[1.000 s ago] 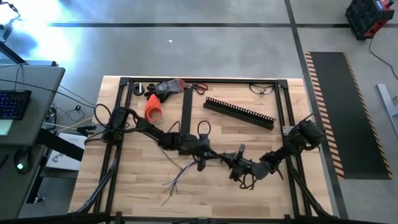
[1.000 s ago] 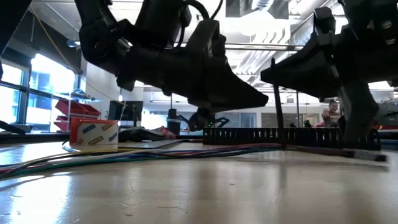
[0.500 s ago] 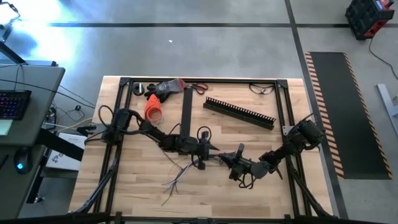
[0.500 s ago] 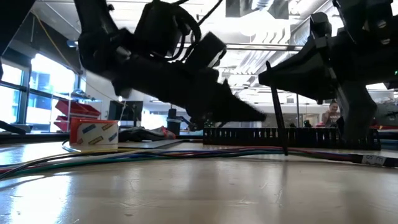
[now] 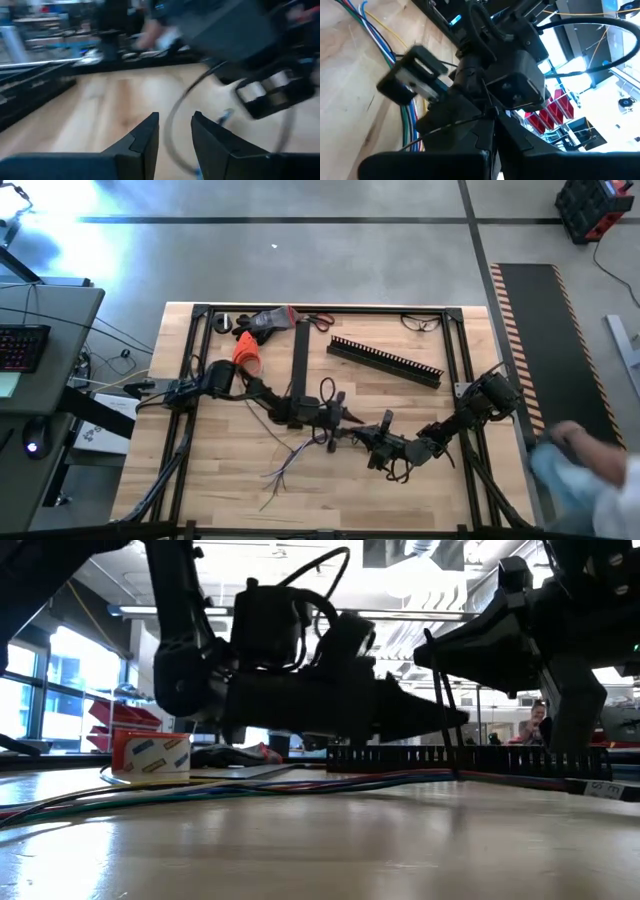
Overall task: Ziptie cables
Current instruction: Wrap the black zip tie on the cables
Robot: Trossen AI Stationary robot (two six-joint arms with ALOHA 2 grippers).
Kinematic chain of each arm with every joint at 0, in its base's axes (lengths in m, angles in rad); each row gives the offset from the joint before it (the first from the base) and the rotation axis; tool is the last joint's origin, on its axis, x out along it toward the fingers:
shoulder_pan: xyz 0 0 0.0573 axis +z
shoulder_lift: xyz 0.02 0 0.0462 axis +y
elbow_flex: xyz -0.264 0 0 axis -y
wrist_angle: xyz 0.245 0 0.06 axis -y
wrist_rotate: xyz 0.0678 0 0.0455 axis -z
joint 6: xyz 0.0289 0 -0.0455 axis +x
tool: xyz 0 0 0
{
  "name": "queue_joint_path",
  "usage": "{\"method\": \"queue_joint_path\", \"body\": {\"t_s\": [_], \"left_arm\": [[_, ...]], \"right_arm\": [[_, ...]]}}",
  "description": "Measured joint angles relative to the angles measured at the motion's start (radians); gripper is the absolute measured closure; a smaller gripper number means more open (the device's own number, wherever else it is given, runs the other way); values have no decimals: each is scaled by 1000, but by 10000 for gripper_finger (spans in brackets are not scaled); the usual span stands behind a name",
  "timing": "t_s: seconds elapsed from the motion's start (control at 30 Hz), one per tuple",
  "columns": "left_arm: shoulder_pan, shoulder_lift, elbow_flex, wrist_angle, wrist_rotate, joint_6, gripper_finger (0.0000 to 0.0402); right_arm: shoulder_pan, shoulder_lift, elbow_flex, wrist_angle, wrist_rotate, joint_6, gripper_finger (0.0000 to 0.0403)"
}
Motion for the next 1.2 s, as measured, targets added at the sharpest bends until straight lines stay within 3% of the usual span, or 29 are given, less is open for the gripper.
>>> {"method": "queue_joint_path", "body": {"t_s": [0.17,0.57,0.93,1.2], "left_arm": [[14,0,26,-37,94,-28,310],[28,1,29,-40,91,-51,396],[28,1,29,-37,57,-41,401],[26,-32,15,-72,33,-2,401]], "right_arm": [[-1,0,0,0,1,2,403],[-10,0,0,0,5,2,403],[-13,0,0,-24,6,35,403],[-13,0,0,-142,-11,193,389]]}}
